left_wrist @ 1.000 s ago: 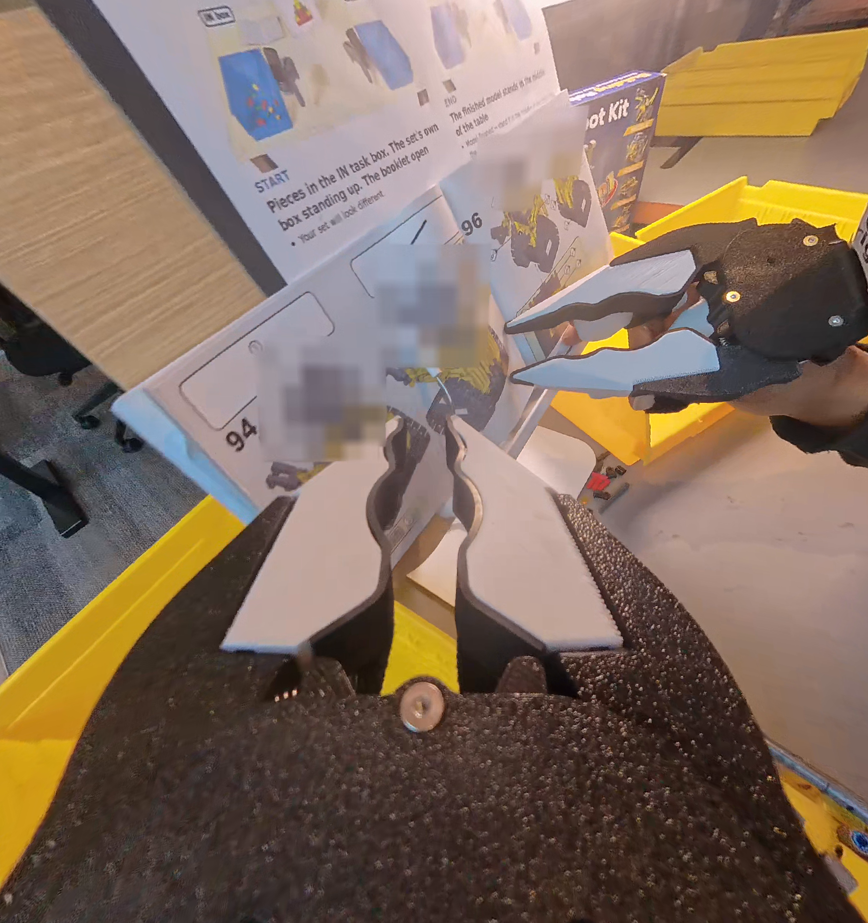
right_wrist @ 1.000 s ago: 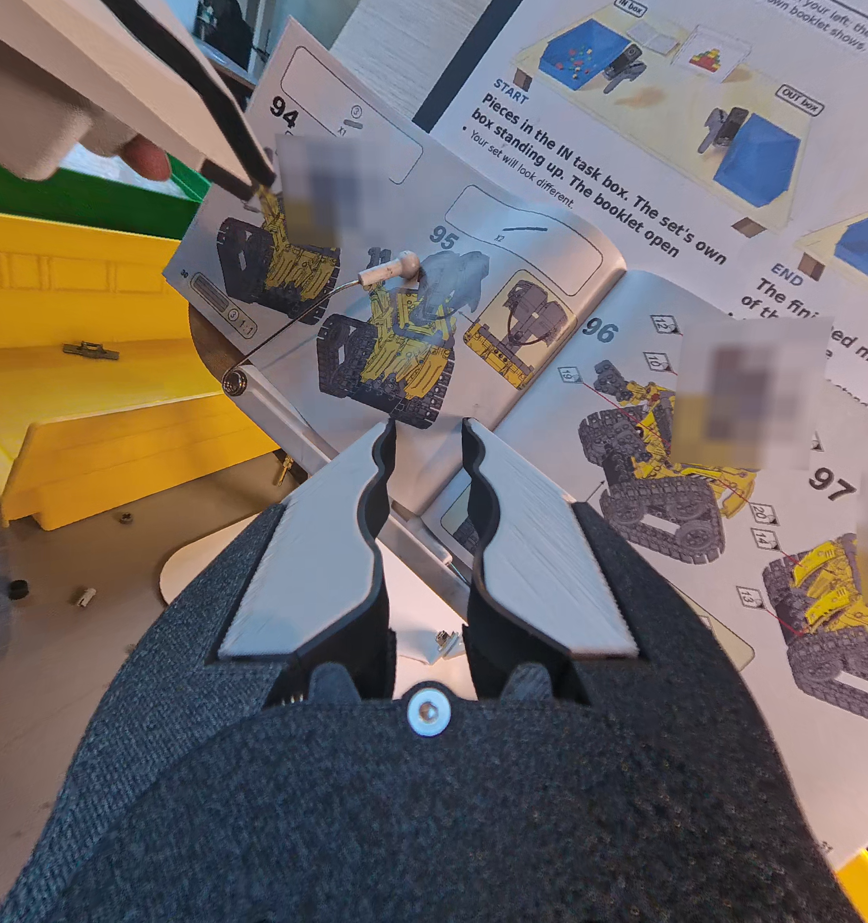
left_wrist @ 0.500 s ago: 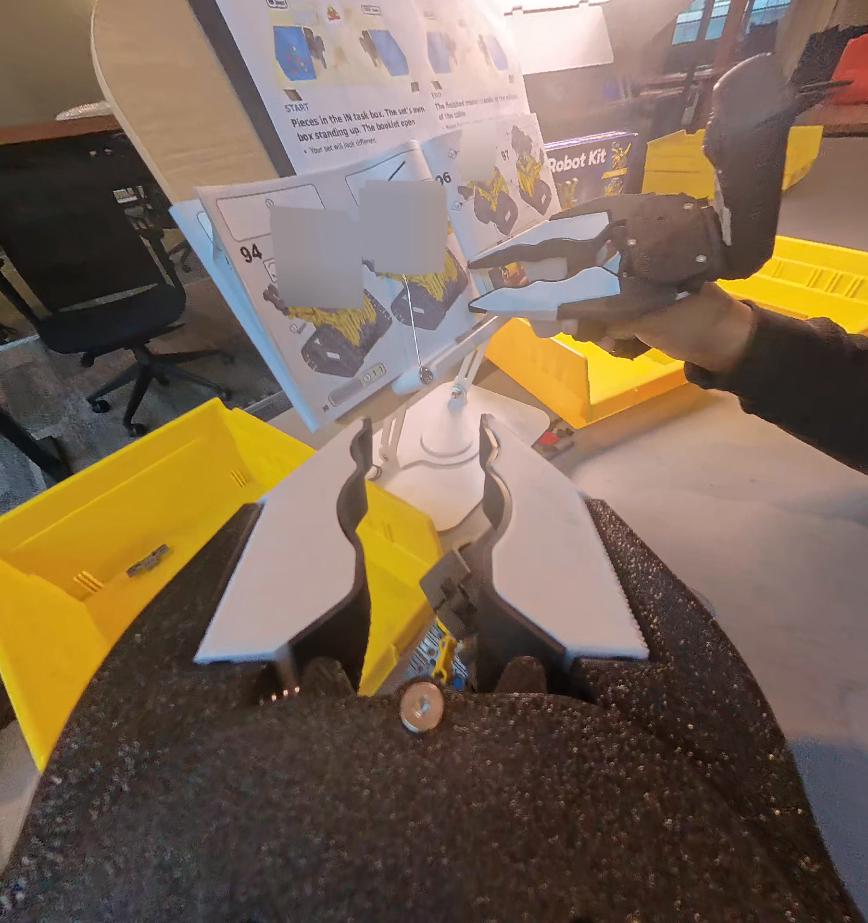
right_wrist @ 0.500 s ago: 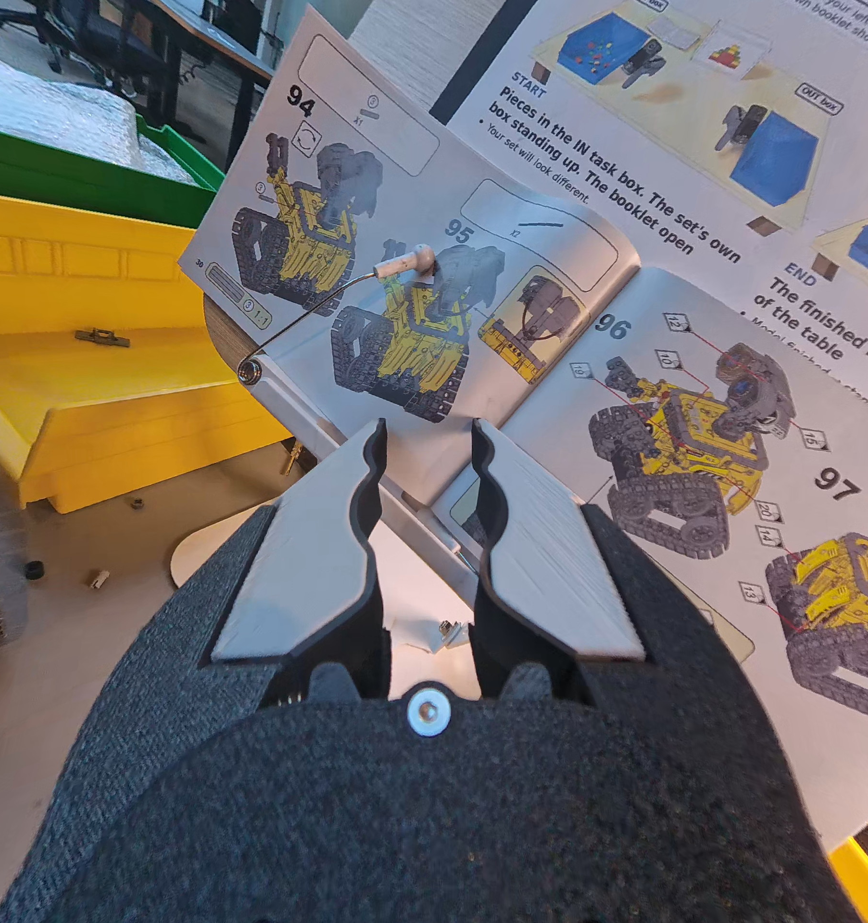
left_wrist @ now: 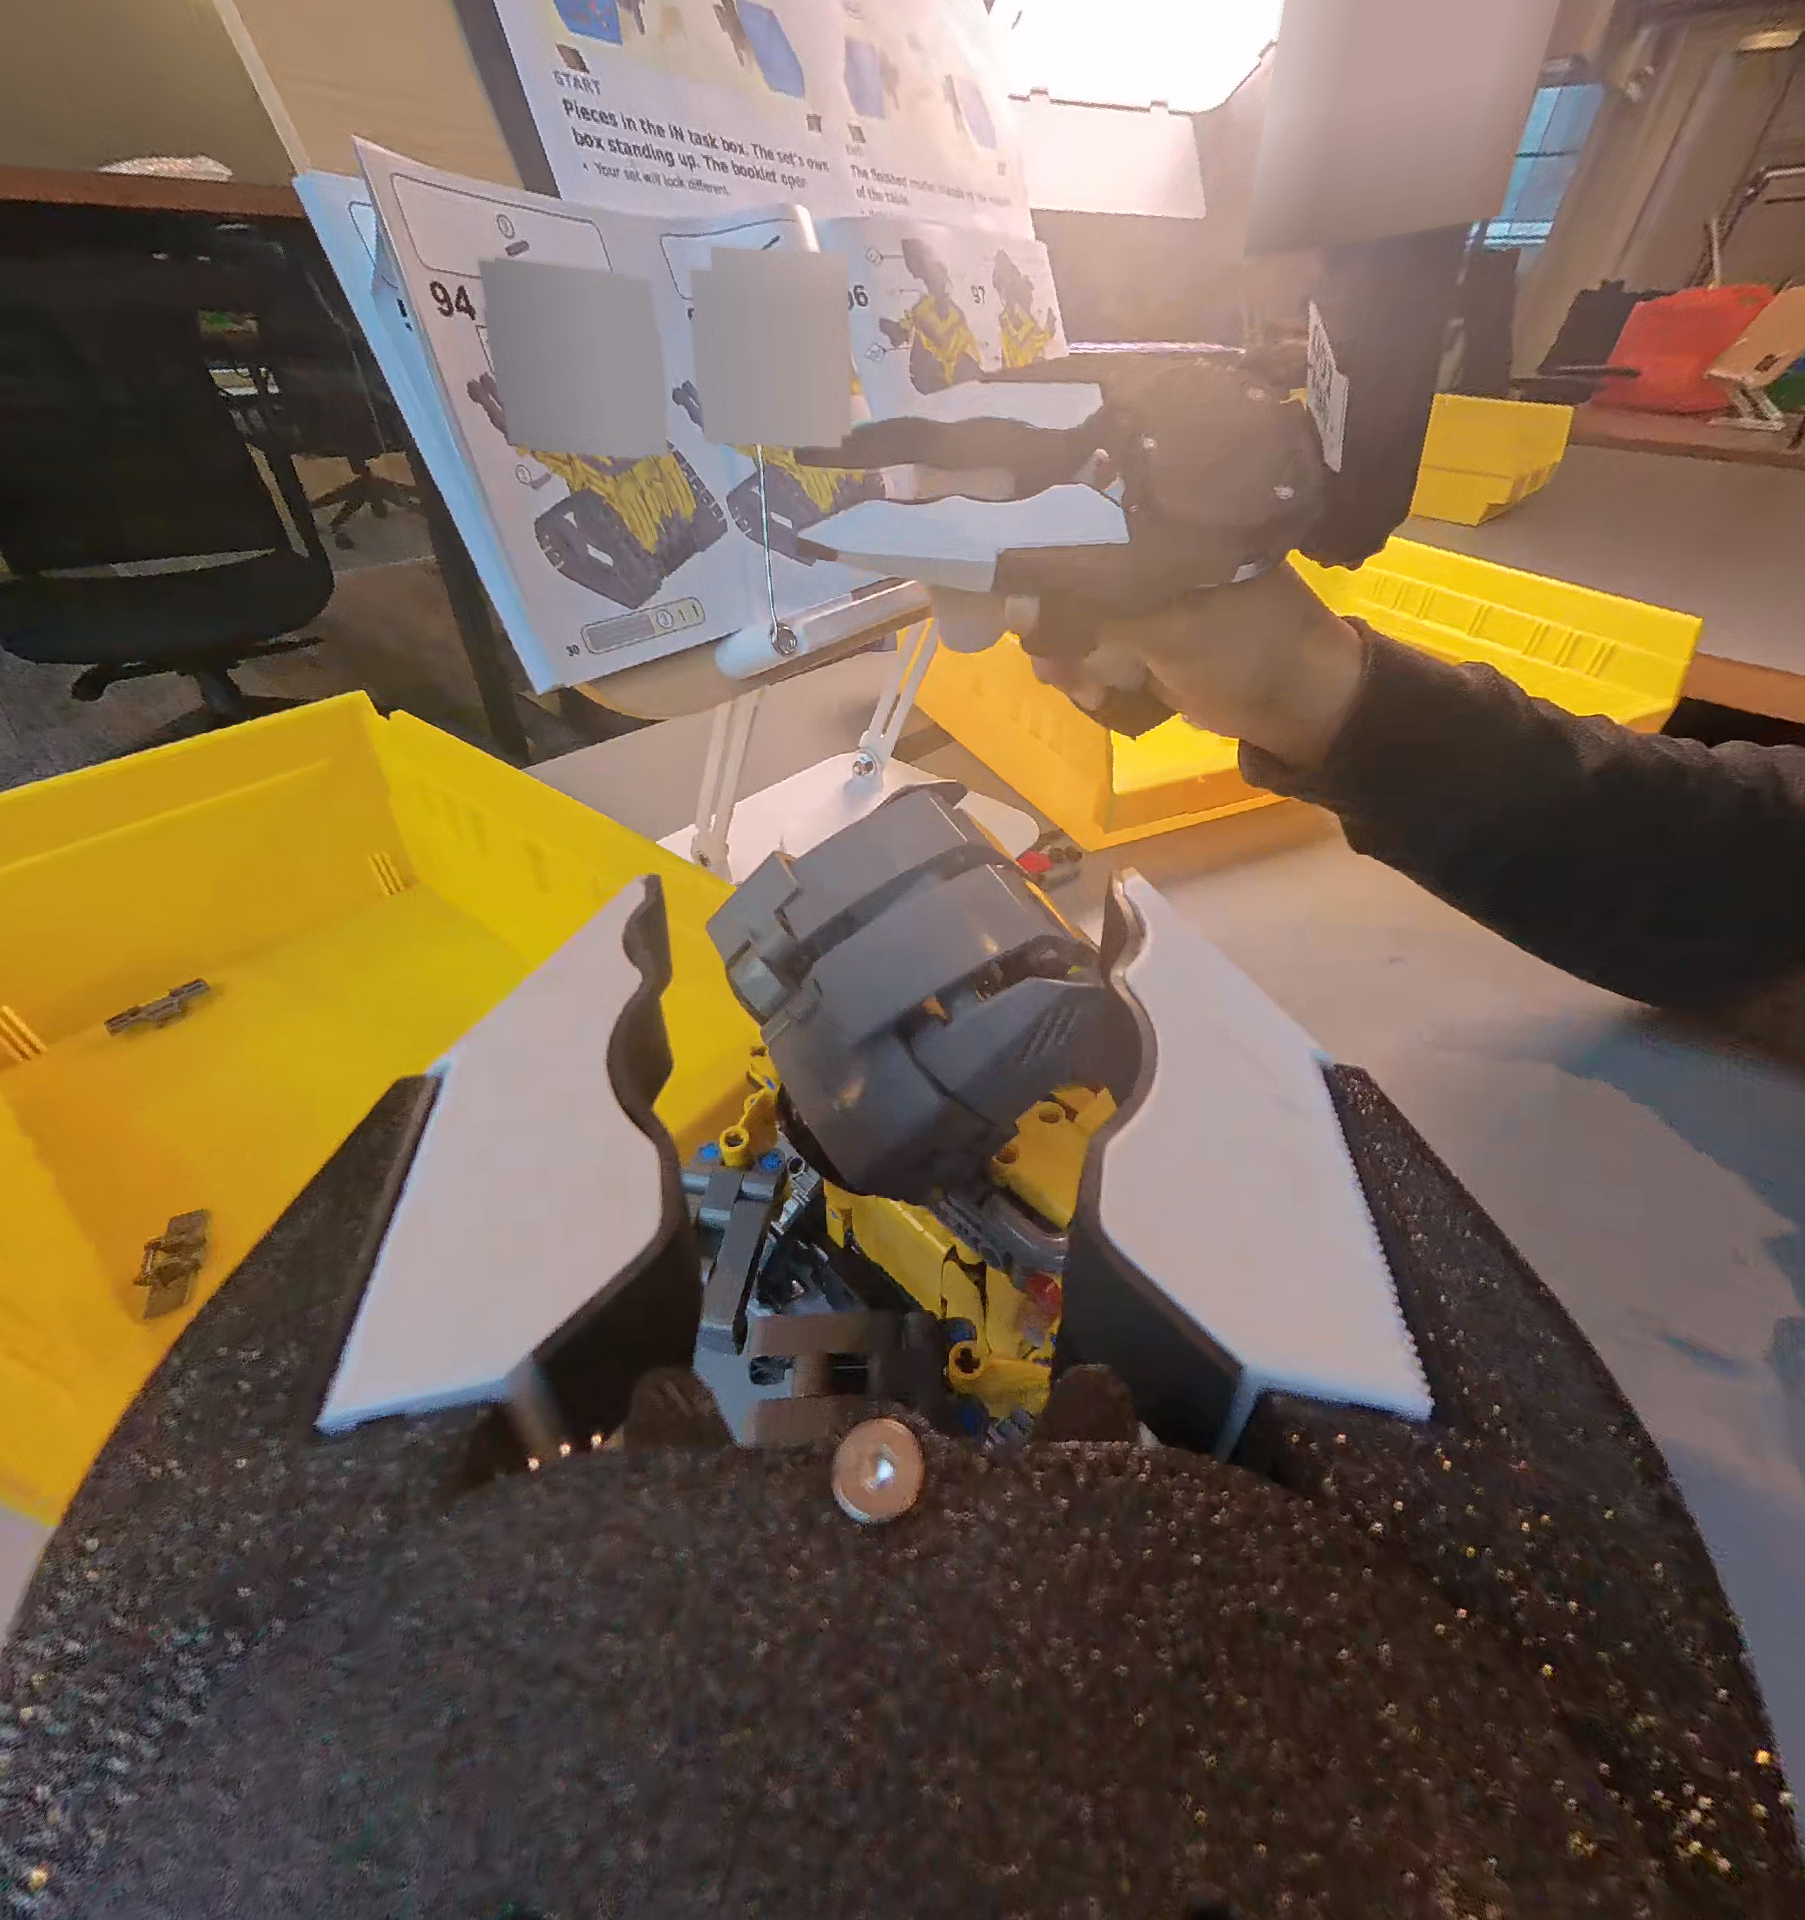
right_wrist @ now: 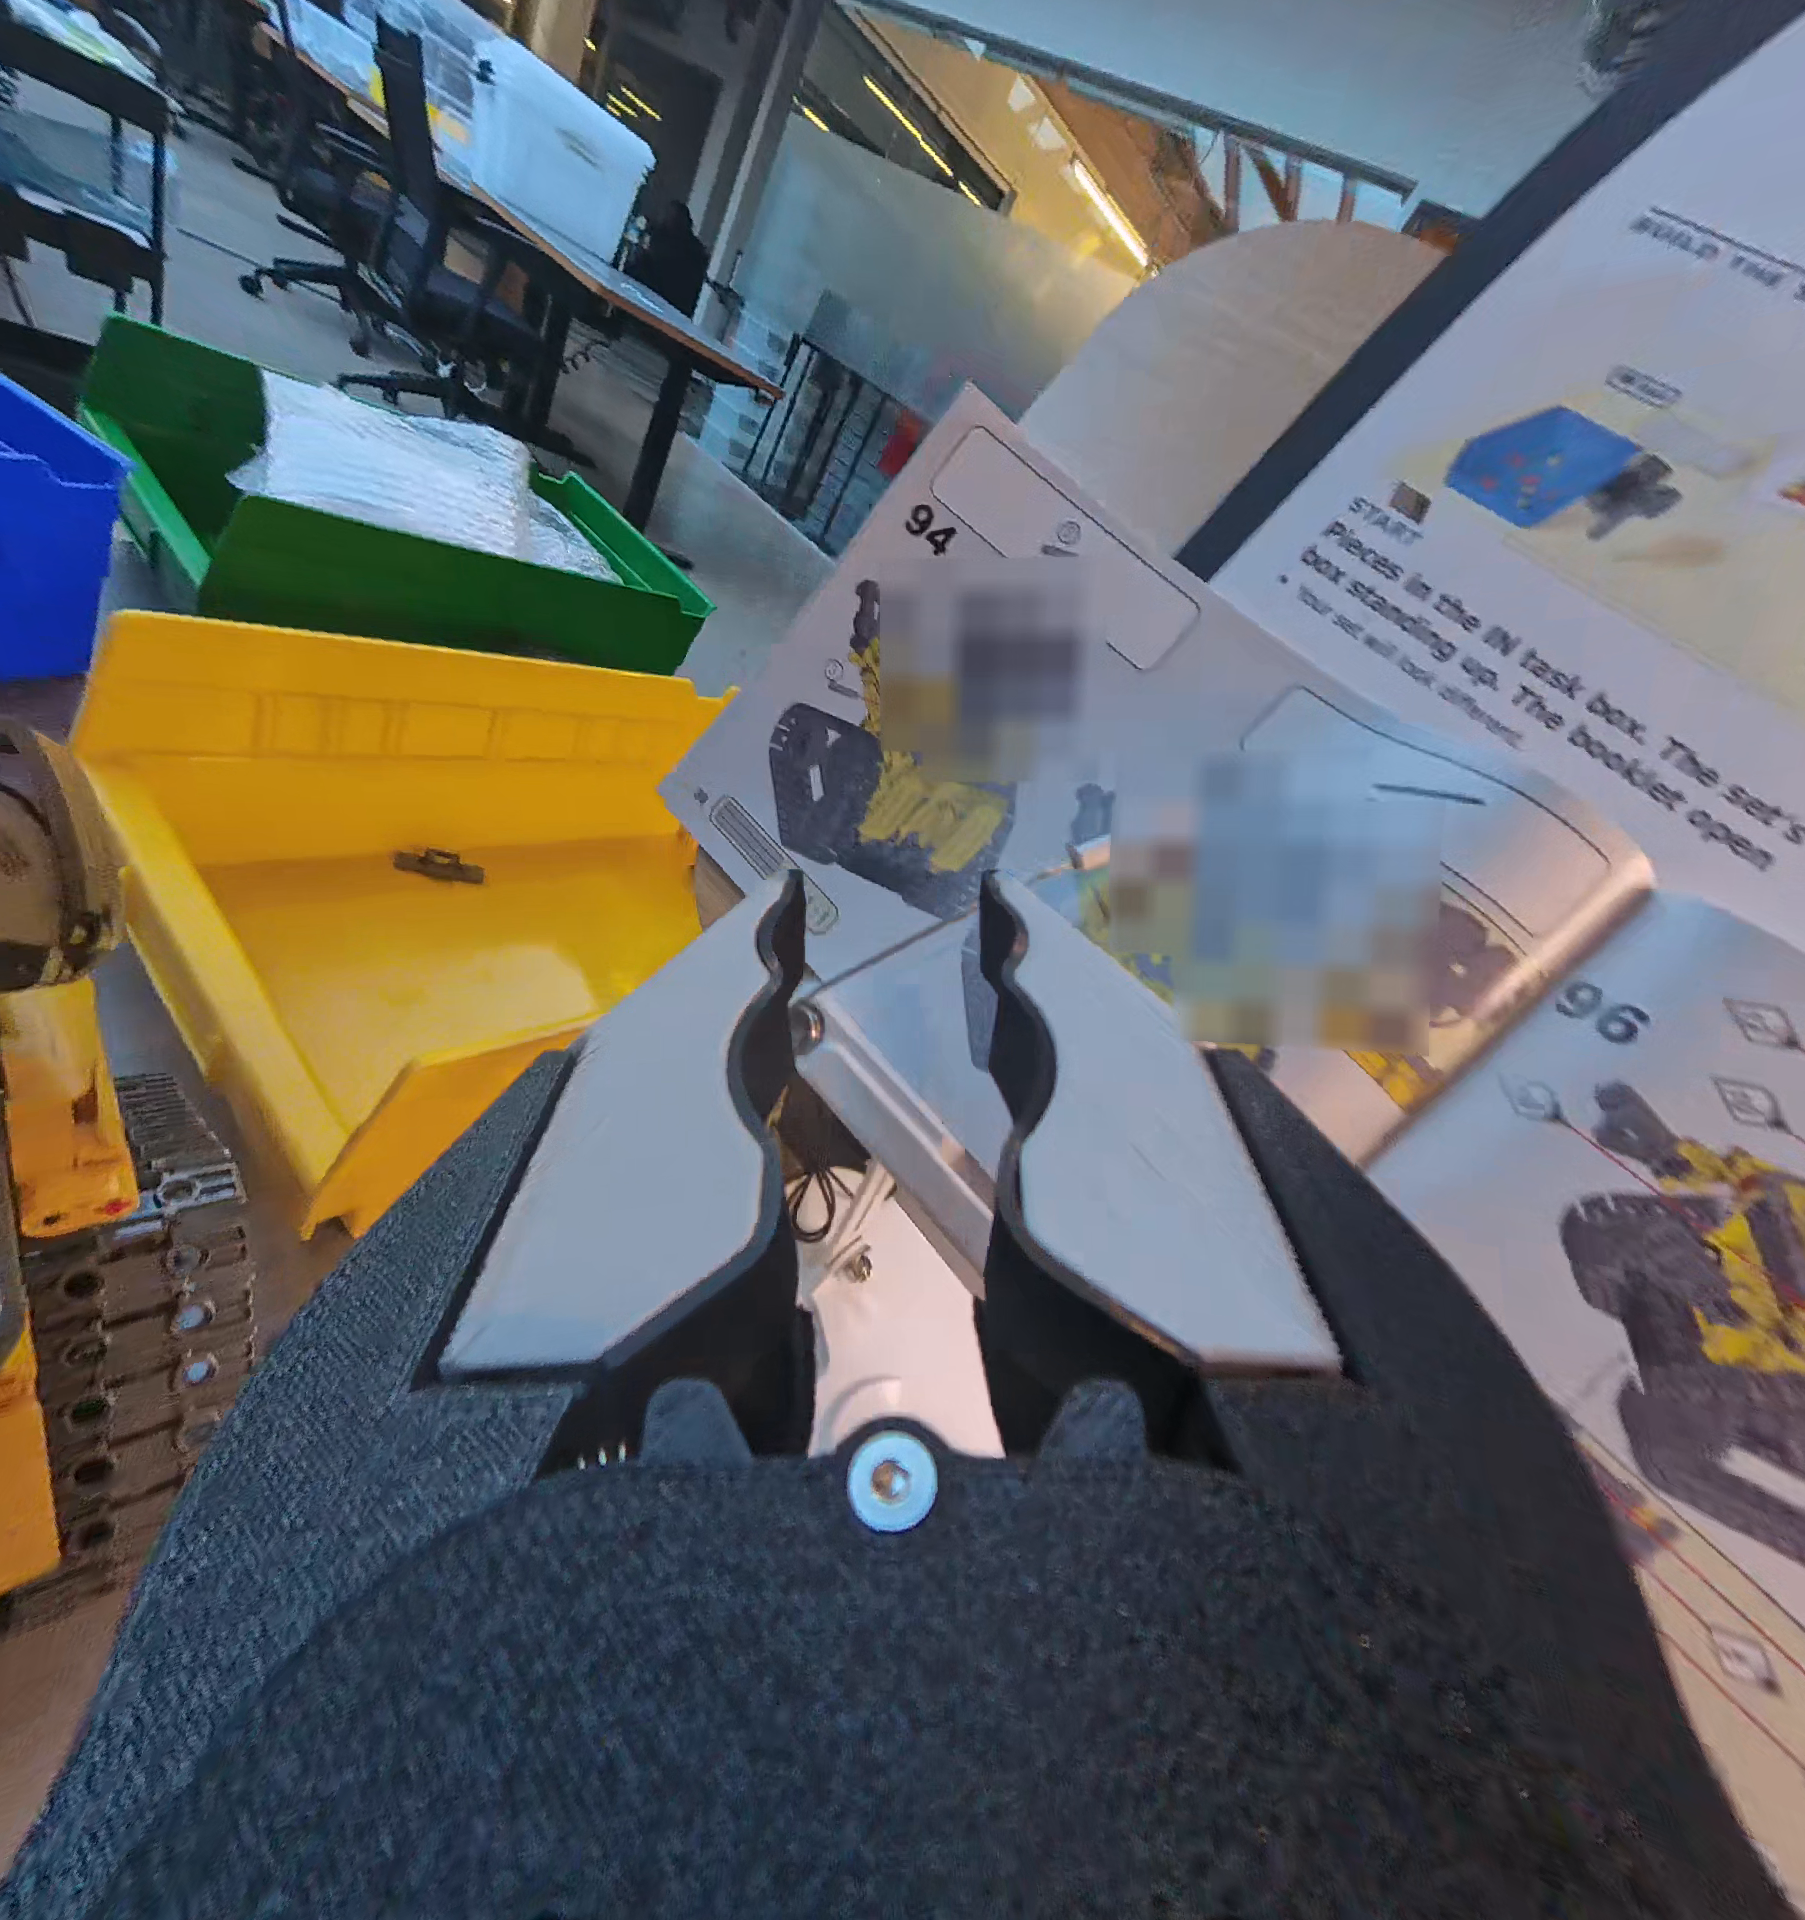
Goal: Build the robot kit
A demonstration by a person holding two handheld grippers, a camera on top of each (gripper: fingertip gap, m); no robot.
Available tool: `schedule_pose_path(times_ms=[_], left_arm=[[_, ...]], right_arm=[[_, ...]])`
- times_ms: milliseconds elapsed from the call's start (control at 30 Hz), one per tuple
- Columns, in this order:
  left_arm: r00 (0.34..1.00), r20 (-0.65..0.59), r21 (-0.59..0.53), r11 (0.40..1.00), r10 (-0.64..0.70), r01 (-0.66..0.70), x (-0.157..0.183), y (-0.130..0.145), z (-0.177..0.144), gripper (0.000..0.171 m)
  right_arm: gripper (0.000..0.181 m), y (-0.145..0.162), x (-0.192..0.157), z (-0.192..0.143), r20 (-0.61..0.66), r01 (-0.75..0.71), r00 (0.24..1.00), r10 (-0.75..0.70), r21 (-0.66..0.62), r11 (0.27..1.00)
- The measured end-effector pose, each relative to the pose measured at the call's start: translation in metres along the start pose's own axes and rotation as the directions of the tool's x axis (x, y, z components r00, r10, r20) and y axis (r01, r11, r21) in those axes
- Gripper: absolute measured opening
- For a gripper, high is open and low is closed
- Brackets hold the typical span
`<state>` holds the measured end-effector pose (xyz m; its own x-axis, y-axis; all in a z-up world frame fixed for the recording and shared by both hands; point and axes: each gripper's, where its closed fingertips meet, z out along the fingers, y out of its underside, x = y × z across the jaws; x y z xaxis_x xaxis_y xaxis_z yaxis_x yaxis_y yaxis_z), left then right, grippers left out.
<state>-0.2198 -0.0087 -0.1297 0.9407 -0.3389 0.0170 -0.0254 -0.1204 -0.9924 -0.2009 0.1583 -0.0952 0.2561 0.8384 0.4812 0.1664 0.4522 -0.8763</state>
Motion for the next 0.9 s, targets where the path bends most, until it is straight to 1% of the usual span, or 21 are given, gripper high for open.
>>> schedule_pose_path(times_ms=[67, 133, 200, 233, 300, 367, 433, 533, 600, 667, 733, 800, 900], left_arm=[[0.999, 0.029, -0.016, 1.0, 0.023, -0.023, -0.001, 0.001, 0.0, 0.083], [0.999, 0.035, -0.005, 1.0, 0.019, -0.019, 0.002, 0.001, -0.001, 0.082], [0.999, 0.044, 0.004, 1.0, 0.023, -0.024, 0.005, 0.007, -0.003, 0.081], [0.998, 0.048, 0.017, 0.999, 0.029, -0.03, 0.005, 0.009, -0.004, 0.081], [1.0, 0.028, 0.056, 0.998, 0.014, -0.015, 0.007, 0.009, -0.005, 0.078], [1.0, 0.01, 0.067, 0.998, 0.003, -0.004, 0.007, 0.01, -0.005, 0.079], [1.0, 0.009, 0.071, 0.997, 0.015, -0.016, 0.006, 0.009, -0.007, 0.079], [0.999, 0.013, 0.088, 0.995, 0.049, -0.05, 0.007, 0.005, -0.015, 0.077], [0.999, 0.005, 0.101, 0.994, 0.045, -0.046, 0.006, 0.003, -0.022, 0.076], [1.0, -0.015, 0.098, 0.995, 0.027, -0.025, 0.005, 0.005, -0.027, 0.076], [0.999, -0.046, 0.082, 0.997, -0.001, 0.005, 0.005, 0.011, -0.029, 0.077], [0.998, -0.068, 0.06, 0.998, -0.019, 0.023, 0.008, 0.019, -0.027, 0.077], [0.997, -0.074, 0.006, 1.0, 0.007, -0.007, 0.011, 0.034, -0.021, 0.077]], right_arm=[[0.032, -0.002, -0.006, 0.015, -0.005, 0.014, 1.0, -0.014, -0.03, 0.999], [0.029, 0.007, 0.0, 0.024, -0.039, 0.052, 0.998, -0.057, -0.11, 0.993], [0.018, 0.011, 0.007, 0.023, -0.07, 0.082, 0.993, -0.092, -0.139, 0.987], [0.015, 0.012, 0.009, 0.021, -0.075, 0.099, 0.991, -0.112, -0.157, 0.983], [0.015, 0.015, 0.01, 0.018, -0.073, 0.121, 0.988, -0.136, -0.182, 0.976], [0.016, 0.017, 0.011, 0.015, -0.066, 0.131, 0.987, -0.147, -0.195, 0.972], [0.021, 0.017, 0.008, 0.014, -0.041, 0.125, 0.99, -0.135, -0.187, 0.974], [0.028, 0.01, -0.003, 0.005, 0.028, 0.065, 0.998, -0.062, -0.127, 0.99], [0.03, 0.003, -0.018, -0.007, 0.112, 0.005, 0.994, 0.004, -0.079, 0.997], [0.035, 0.002, -0.034, -0.022, 0.206, -0.056, 0.976, 0.069, -0.07, 0.996], [0.041, 0.005, -0.055, -0.039, 0.314, -0.133, 0.937, 0.153, -0.085, 0.988], [0.051, 0.011, -0.077, -0.056, 0.413, -0.213, 0.877, 0.244, -0.121, 0.97], [0.066, 0.018, -0.108, -0.077, 0.519, -0.295, 0.785, 0.339, -0.169, 0.94]])
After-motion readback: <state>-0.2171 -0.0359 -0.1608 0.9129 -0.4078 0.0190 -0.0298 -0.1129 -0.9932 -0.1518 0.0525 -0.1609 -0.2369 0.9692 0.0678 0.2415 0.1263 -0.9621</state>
